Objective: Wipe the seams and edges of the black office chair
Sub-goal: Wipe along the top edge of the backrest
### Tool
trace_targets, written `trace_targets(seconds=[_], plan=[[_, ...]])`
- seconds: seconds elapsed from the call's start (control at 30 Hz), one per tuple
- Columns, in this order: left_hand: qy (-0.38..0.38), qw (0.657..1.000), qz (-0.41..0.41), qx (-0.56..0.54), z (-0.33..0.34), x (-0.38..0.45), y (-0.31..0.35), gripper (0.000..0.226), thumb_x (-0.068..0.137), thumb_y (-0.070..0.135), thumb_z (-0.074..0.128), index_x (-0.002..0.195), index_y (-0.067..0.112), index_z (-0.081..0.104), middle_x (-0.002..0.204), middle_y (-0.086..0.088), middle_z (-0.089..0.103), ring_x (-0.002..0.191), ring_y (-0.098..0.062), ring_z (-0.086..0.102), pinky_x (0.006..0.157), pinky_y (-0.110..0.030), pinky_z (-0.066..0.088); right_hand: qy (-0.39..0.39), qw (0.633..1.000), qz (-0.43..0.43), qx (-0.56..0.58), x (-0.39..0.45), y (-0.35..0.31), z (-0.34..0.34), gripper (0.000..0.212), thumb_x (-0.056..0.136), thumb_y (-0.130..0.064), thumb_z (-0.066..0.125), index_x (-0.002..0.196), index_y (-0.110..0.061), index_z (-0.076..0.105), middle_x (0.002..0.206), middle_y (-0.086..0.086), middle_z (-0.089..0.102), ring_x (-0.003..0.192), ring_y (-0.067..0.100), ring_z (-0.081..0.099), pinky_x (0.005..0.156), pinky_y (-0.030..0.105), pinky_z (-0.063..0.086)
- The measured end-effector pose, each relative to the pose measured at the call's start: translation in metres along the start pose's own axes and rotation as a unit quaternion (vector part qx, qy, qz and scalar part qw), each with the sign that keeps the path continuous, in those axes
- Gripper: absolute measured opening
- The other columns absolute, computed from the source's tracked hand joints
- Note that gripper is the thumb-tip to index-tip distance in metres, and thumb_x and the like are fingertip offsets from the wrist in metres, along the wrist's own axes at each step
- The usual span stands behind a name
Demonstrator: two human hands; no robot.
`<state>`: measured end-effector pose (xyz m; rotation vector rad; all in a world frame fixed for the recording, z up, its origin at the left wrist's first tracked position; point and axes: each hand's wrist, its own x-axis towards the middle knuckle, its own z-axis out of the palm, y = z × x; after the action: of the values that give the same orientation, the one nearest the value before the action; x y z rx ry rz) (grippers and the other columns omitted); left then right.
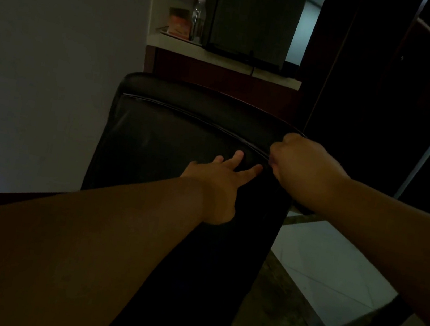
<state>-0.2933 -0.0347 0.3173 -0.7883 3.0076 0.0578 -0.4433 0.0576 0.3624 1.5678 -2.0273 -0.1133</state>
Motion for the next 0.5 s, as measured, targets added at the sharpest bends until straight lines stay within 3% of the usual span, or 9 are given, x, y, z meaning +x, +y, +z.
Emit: trace_targets(seconds=[0.27, 0.5], plan=[[-0.007, 1.000, 0.002, 0.014, -0.0042, -0.0032, 0.0007, 0.096, 0.095, 0.038, 0.058, 0.154, 0.051, -0.017, 0.166, 0.007, -0.024, 0.156, -0.029, -0.003, 0.114, -0.063, 0.025, 0.012, 1.000, 0.016, 0.005, -0.0037, -0.0030, -0.0035, 0.016, 0.096, -0.021, 0.057, 0.111, -0.015, 0.060, 0.105, 0.006, 0.050, 0.081, 0.019, 0.057, 0.067, 0.029, 0.048], [-0.019, 1.000, 0.010, -0.005, -0.0067, -0.0027, -0.0032, 0.096, 0.095, 0.033, 0.057, 0.154, 0.051, -0.016, 0.166, 0.007, -0.024, 0.156, -0.029, -0.005, 0.116, -0.065, 0.026, 0.001, 1.000, 0.024, -0.016, 0.0030, -0.0065, -0.0098, 0.015, 0.097, -0.022, 0.057, 0.108, -0.012, 0.058, 0.100, 0.008, 0.052, 0.082, 0.021, 0.057, 0.070, 0.033, 0.052]])
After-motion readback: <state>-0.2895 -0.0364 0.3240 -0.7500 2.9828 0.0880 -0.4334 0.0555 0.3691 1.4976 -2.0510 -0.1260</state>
